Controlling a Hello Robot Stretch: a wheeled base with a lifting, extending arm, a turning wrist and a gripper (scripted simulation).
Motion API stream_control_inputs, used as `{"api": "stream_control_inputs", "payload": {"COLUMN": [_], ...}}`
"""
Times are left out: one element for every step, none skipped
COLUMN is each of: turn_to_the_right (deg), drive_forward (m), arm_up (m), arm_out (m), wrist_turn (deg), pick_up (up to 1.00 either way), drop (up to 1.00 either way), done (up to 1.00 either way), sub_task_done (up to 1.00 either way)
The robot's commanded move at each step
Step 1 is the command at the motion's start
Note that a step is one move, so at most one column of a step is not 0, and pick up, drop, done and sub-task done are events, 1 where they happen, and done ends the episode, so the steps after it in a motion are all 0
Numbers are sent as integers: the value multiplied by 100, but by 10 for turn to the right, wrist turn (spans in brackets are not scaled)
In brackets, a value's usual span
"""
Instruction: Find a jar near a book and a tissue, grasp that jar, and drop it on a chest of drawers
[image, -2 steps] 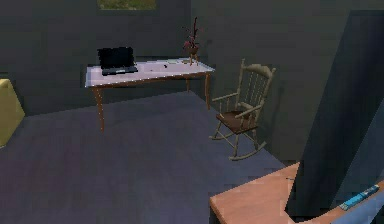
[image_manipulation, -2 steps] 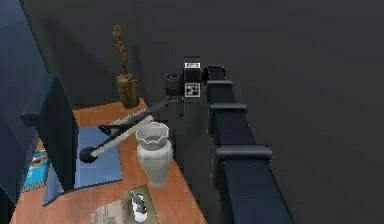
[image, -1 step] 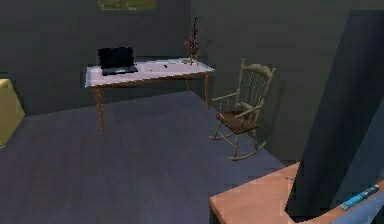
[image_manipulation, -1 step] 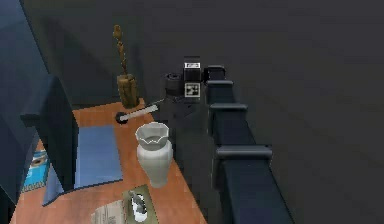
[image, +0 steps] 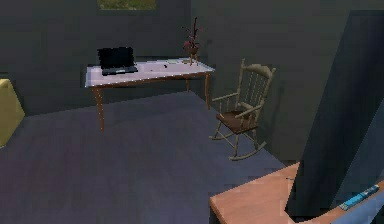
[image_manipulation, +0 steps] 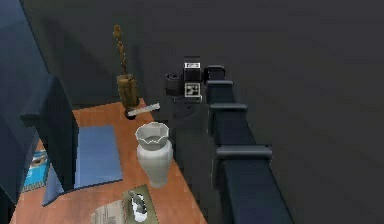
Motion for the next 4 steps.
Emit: {"api": "stream_control_inputs", "payload": {"turn_to_the_right": [0, 0, 0, 0], "drive_forward": [0, 0, 0, 0], "arm_up": [-24, 0, 10, 14], "arm_out": [0, 0, 0, 0], "wrist_turn": [0, 0, 0, 0], "pick_up": [0, 100, 0, 0], "drop": [0, 0, 0, 0], "done": [0, 0, 0, 0], "sub_task_done": [0, 0, 0, 0]}}
